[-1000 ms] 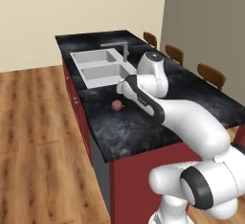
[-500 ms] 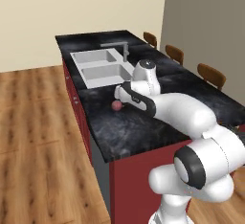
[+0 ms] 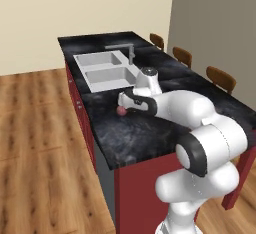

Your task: Place the liquor on the top shelf of the fridge to keep it out of children's reach, and place the onion and lime on lower shelves for easy access.

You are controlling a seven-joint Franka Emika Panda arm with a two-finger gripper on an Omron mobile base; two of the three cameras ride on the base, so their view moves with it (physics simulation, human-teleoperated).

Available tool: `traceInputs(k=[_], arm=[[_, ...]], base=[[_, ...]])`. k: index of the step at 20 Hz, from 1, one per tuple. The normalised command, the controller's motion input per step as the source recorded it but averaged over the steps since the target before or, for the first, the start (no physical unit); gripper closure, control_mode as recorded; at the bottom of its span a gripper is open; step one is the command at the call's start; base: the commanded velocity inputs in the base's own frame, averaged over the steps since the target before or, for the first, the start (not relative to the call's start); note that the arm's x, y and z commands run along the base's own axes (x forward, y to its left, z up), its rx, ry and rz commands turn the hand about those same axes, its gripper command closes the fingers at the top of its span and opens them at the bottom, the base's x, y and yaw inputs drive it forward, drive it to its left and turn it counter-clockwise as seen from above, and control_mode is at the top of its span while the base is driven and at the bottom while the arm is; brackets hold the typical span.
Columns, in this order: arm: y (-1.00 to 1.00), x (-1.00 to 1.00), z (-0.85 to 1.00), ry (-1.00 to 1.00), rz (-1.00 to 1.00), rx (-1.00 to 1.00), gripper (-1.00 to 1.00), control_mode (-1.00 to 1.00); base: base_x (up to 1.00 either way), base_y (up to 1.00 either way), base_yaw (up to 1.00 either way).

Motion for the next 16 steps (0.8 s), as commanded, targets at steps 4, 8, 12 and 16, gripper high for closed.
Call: traceInputs(k=[4,8,12,16], arm=[[0.03,0.26,-0.24,0.0,-0.01,0.0,-1.0,-1.0],[0.05,0.26,-0.22,0.0,-0.01,0.0,-1.0,-1.0],[0.07,0.26,-0.2,0.0,-0.01,0.0,-1.0,-1.0],[0.1,0.26,-0.2,0.0,-0.01,0.0,-1.0,-1.0]], base=[[0.0,0.0,0.0],[0.0,0.0,0.0],[0.0,0.0,0.0],[0.0,0.0,0.0]])
